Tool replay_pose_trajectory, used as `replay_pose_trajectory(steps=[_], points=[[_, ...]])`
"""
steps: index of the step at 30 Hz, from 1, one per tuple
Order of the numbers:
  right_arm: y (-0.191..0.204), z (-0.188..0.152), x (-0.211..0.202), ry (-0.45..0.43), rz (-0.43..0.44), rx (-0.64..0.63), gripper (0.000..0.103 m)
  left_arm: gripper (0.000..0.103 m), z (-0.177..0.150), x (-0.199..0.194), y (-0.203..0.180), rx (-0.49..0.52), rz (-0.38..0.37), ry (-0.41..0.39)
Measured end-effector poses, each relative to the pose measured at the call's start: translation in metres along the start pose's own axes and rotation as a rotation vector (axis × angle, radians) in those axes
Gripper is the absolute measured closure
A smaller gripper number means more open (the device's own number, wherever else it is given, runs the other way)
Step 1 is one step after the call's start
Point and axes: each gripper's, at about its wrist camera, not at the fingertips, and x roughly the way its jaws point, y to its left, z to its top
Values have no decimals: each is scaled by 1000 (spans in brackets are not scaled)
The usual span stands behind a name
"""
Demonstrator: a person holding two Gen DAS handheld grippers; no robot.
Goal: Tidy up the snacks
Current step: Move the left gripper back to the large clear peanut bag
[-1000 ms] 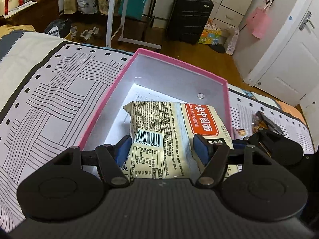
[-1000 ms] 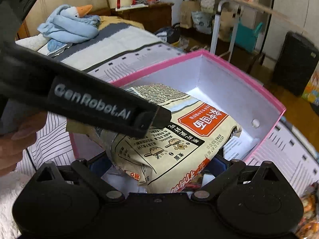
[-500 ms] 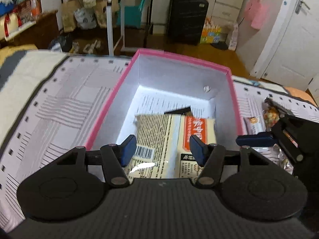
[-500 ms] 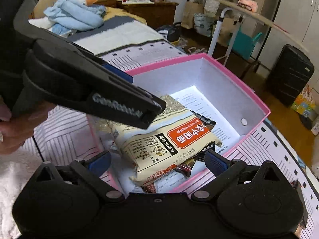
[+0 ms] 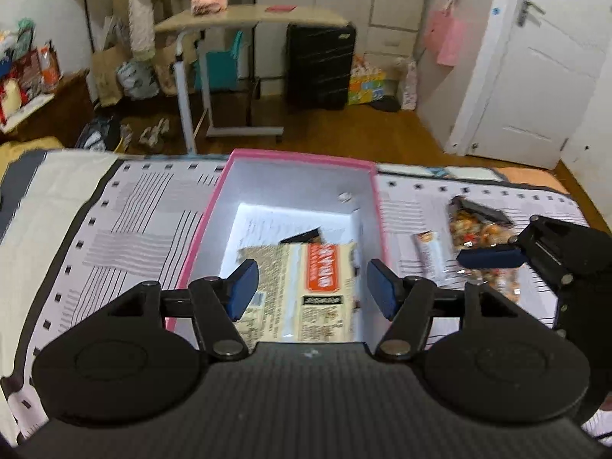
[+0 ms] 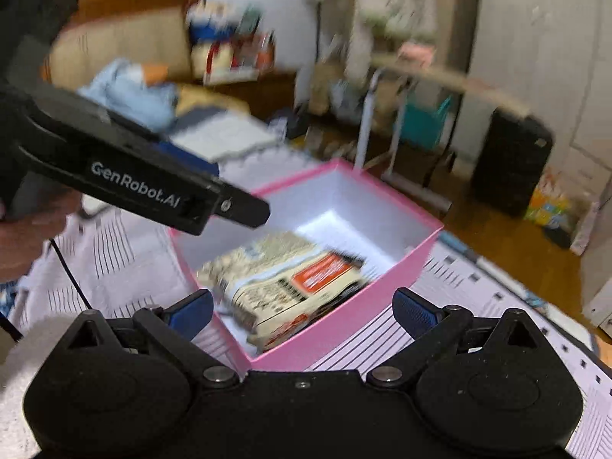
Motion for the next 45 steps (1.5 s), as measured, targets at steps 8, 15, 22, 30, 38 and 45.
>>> replay_pose_trajectory(steps=[8,15,22,30,38,45], points=[[-59,-69,-74,-157,-158,215,2,29,4,-27,-55,70,-146,-78],[-111,-110,-85,-186,-215,380,2,24,9,9,-115,143,-216,-90],[-147,-145,-41,-96,-221,458,1,24,26,75,-168,164,-283,15],[-174,-198,23,-16,-190,607,1,28,-3,150,-192,155,-283,151],[-176,-213,43,-18,-152,605,1,36,-40,187,-199,143,-358,154],[-179,-204,58,13,-151,541,0,43,-49,210,-197,93,-406,183]])
